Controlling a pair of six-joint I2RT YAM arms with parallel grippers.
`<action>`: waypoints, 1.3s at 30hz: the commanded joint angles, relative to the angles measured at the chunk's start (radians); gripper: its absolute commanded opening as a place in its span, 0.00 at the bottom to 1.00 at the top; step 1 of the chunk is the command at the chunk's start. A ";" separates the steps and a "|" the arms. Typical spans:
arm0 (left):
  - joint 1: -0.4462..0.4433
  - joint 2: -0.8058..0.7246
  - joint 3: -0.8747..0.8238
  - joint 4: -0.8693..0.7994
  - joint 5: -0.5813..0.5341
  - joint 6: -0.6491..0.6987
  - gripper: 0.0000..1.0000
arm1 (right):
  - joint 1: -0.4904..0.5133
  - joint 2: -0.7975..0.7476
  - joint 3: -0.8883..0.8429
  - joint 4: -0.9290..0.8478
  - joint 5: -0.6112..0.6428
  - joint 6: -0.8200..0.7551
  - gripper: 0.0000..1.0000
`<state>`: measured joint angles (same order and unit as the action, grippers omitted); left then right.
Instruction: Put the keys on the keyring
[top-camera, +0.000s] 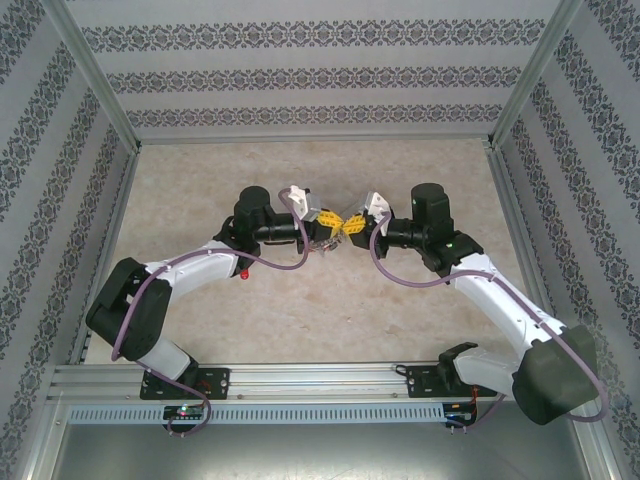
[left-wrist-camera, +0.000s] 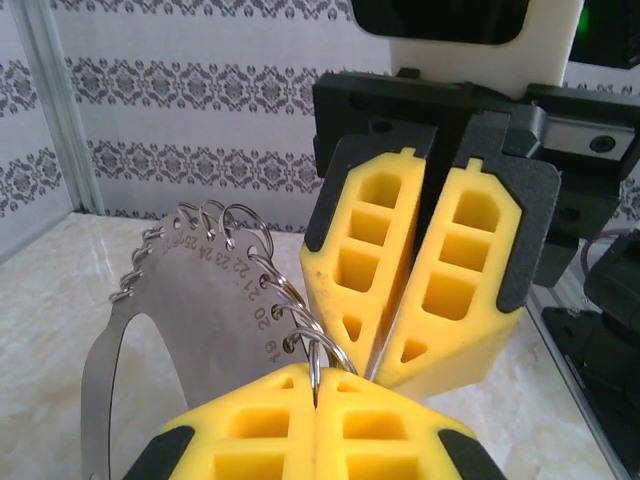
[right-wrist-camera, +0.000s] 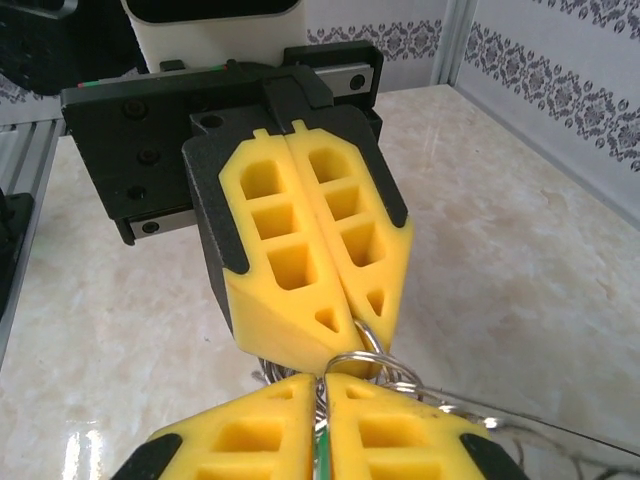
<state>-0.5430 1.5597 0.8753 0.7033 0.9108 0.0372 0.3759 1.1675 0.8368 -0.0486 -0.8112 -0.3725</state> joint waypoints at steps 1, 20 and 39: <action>-0.012 0.007 -0.004 0.258 0.017 -0.108 0.00 | 0.002 0.006 -0.032 0.009 0.038 -0.017 0.14; -0.013 -0.046 0.017 0.024 -0.001 0.033 0.00 | -0.039 -0.108 -0.055 0.037 0.138 0.113 0.28; -0.013 -0.063 0.035 -0.146 -0.029 0.189 0.00 | 0.014 0.144 0.420 -0.559 0.413 0.927 0.57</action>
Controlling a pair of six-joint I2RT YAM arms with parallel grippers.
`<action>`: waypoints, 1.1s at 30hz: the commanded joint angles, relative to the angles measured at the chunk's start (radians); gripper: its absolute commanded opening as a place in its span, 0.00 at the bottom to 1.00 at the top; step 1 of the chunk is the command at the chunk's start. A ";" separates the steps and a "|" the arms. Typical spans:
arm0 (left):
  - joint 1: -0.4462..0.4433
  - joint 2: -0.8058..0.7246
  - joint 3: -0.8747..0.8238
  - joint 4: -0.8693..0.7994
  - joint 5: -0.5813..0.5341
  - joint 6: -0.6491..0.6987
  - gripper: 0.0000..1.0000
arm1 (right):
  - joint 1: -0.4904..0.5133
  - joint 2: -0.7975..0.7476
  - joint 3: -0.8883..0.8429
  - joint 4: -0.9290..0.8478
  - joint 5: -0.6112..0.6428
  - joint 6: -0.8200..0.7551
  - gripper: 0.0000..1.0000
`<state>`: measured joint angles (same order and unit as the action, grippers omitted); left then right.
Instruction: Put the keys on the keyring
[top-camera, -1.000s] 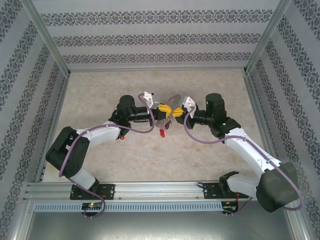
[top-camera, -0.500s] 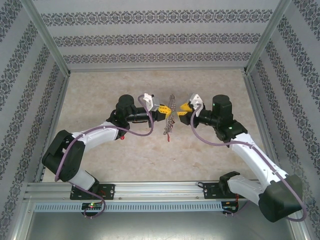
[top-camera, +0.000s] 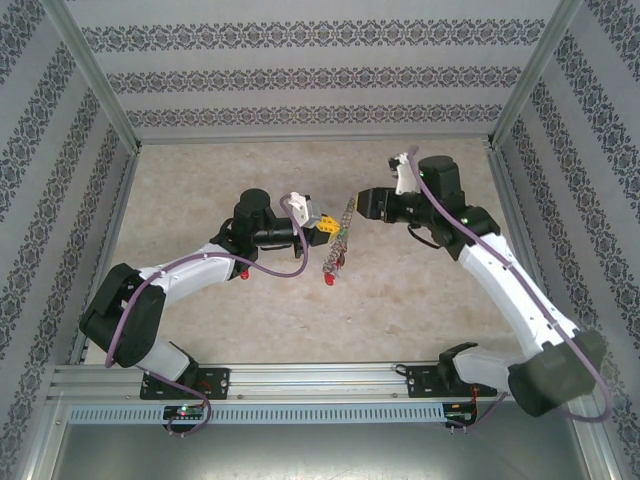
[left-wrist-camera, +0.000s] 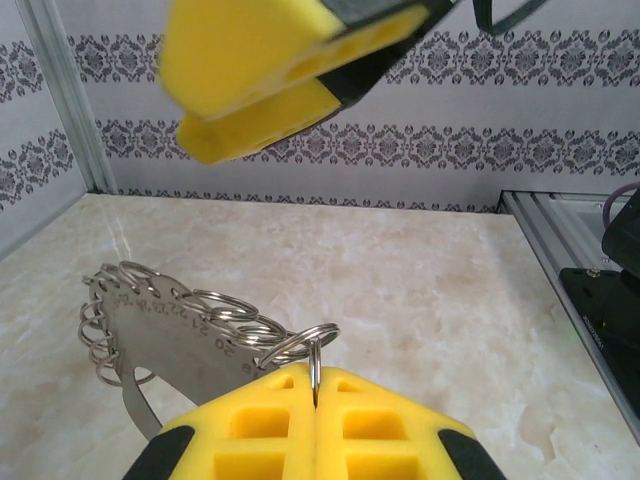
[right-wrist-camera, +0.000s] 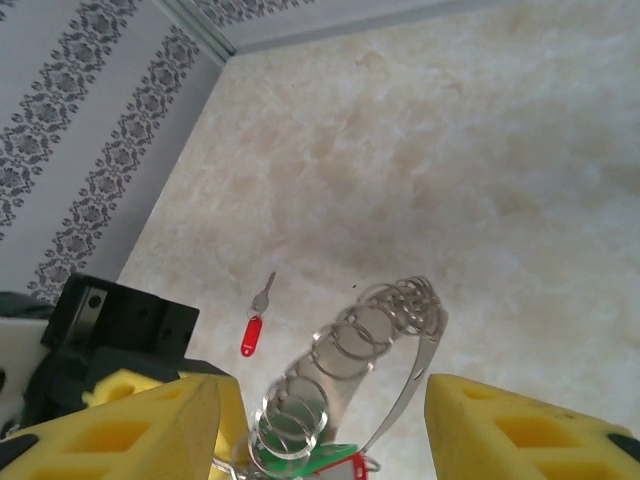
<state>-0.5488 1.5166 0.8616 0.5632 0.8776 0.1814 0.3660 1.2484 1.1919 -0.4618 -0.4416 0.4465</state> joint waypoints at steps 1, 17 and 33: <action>-0.008 -0.022 0.048 -0.002 0.004 0.044 0.00 | 0.035 0.086 0.087 -0.168 0.041 0.116 0.55; -0.009 -0.022 0.035 0.018 0.015 0.037 0.00 | 0.095 0.163 0.111 -0.171 0.102 0.227 0.59; -0.022 -0.022 0.070 -0.106 -0.001 0.125 0.00 | 0.123 0.309 0.207 -0.229 0.090 0.267 0.42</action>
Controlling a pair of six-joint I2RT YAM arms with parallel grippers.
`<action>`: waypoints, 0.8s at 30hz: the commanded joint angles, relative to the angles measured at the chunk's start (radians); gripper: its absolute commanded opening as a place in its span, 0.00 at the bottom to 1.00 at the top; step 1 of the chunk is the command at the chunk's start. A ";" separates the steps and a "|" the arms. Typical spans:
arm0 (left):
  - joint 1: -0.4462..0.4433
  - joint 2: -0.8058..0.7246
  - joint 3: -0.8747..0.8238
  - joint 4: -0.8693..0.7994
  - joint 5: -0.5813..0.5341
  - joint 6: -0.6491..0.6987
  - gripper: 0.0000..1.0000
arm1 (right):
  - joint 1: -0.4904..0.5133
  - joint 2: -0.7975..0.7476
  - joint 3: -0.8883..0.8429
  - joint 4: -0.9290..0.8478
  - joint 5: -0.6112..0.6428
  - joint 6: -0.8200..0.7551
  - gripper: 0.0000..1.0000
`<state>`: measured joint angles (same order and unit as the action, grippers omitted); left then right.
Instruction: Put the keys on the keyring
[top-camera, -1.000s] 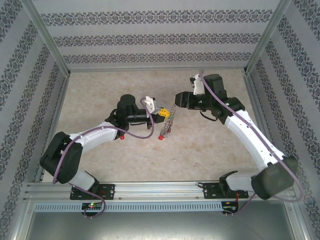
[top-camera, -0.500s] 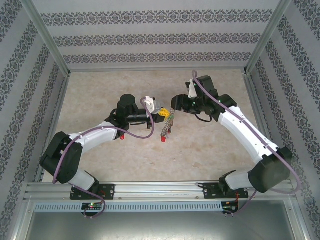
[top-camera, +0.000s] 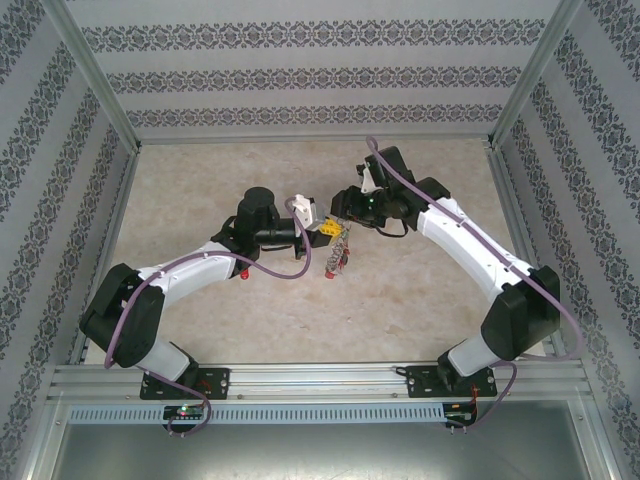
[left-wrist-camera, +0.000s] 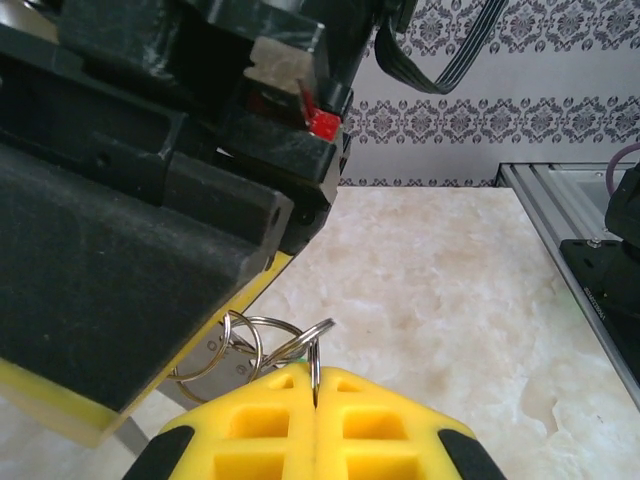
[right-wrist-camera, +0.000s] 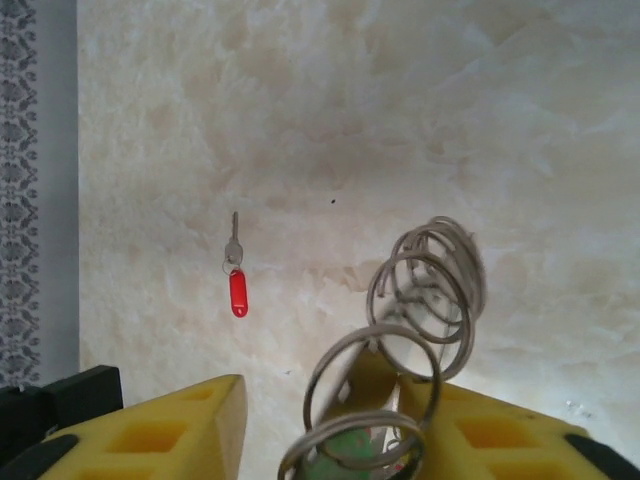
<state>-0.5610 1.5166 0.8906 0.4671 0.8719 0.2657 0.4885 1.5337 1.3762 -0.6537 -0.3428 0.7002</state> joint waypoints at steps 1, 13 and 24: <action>-0.010 -0.022 0.044 -0.018 0.002 0.046 0.00 | -0.001 0.026 0.021 -0.038 -0.009 0.010 0.37; -0.011 -0.035 0.071 -0.147 0.006 0.111 0.10 | -0.056 -0.026 -0.031 0.072 -0.027 -0.001 0.06; 0.003 -0.042 0.076 -0.122 0.053 0.046 0.42 | -0.101 -0.069 -0.102 0.249 -0.118 0.000 0.00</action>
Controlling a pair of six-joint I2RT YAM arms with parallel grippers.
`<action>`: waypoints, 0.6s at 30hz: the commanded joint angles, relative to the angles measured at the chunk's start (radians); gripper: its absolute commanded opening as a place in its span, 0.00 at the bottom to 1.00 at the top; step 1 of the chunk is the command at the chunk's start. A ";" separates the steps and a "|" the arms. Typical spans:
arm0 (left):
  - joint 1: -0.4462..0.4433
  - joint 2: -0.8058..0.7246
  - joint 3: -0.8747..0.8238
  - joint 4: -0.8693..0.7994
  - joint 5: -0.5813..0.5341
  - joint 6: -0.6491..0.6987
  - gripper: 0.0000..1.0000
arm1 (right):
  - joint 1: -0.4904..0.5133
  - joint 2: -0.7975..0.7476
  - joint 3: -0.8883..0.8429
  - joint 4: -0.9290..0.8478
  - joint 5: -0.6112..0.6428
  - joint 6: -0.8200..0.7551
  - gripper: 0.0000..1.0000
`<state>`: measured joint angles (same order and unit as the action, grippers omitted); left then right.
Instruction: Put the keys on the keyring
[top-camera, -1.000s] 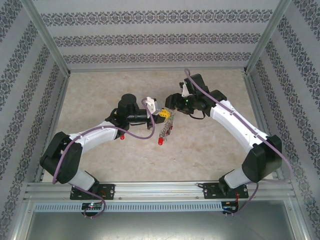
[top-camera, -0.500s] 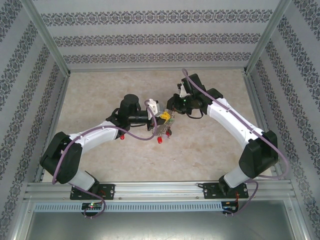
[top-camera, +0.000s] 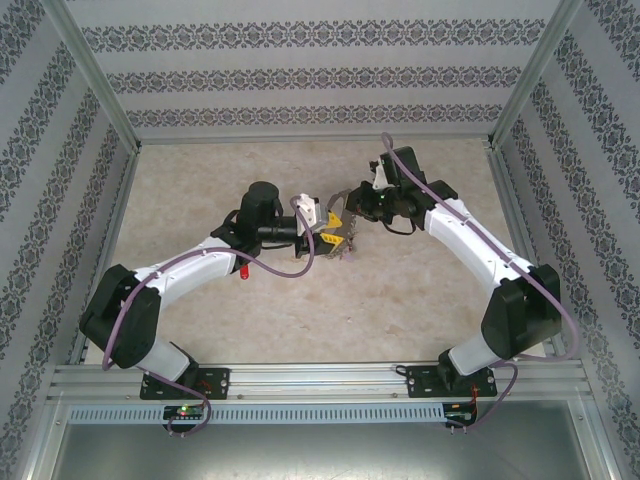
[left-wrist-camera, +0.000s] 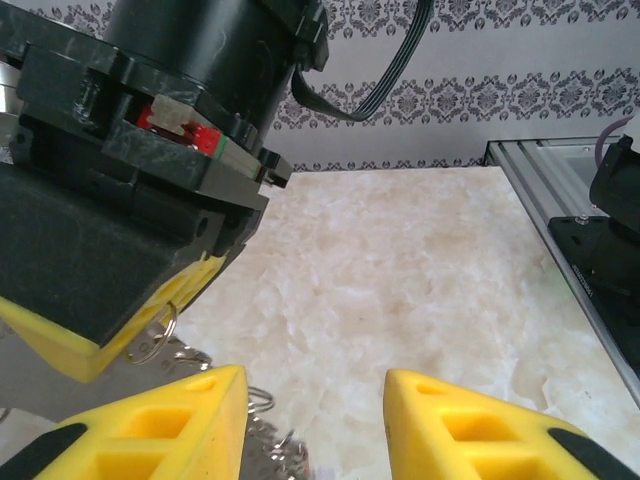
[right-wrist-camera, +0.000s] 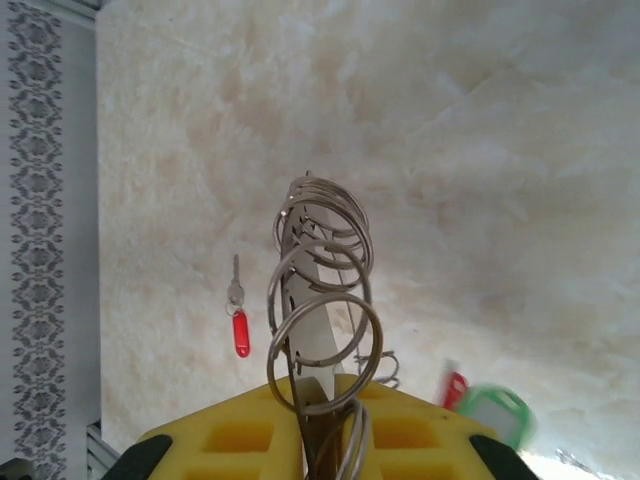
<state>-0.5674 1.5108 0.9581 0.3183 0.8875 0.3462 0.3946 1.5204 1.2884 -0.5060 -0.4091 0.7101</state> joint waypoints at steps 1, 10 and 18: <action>0.017 -0.043 0.001 0.053 0.036 -0.065 0.42 | -0.015 -0.062 -0.025 0.124 -0.066 -0.010 0.00; 0.175 -0.099 -0.039 0.123 -0.004 -0.389 0.49 | -0.073 -0.076 -0.039 0.233 -0.270 -0.108 0.00; 0.347 -0.001 0.052 0.056 0.111 -0.695 0.59 | -0.091 -0.062 -0.003 0.245 -0.414 -0.168 0.00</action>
<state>-0.2401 1.4635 0.9432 0.3935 0.9092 -0.1852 0.3099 1.4742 1.2407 -0.3168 -0.7113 0.5888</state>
